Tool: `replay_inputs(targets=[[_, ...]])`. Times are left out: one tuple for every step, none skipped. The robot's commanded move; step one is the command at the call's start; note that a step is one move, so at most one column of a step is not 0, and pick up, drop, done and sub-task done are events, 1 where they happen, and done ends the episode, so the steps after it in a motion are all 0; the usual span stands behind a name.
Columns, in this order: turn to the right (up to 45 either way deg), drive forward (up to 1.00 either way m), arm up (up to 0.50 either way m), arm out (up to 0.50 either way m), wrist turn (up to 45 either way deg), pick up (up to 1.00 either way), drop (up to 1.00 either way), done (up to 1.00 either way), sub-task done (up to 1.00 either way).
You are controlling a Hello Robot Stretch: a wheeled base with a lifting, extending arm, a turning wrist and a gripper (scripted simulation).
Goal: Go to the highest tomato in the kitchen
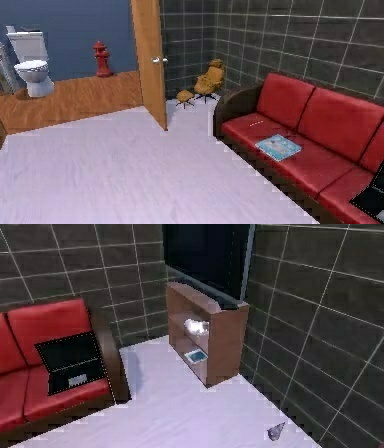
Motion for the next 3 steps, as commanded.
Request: replay_inputs(targets=[[-27.0, 0.0, 0.0, 0.0, 0.0, 0.0, 0.0, 0.0, 0.0], [0.0, 0.6, 0.0, 0.0, 0.0, 0.0, 0.0, 0.0, 0.0], [-15.0, 0.0, 0.0, 0.0, 0.0, 0.0, 0.0, 0.0, 0.0]])
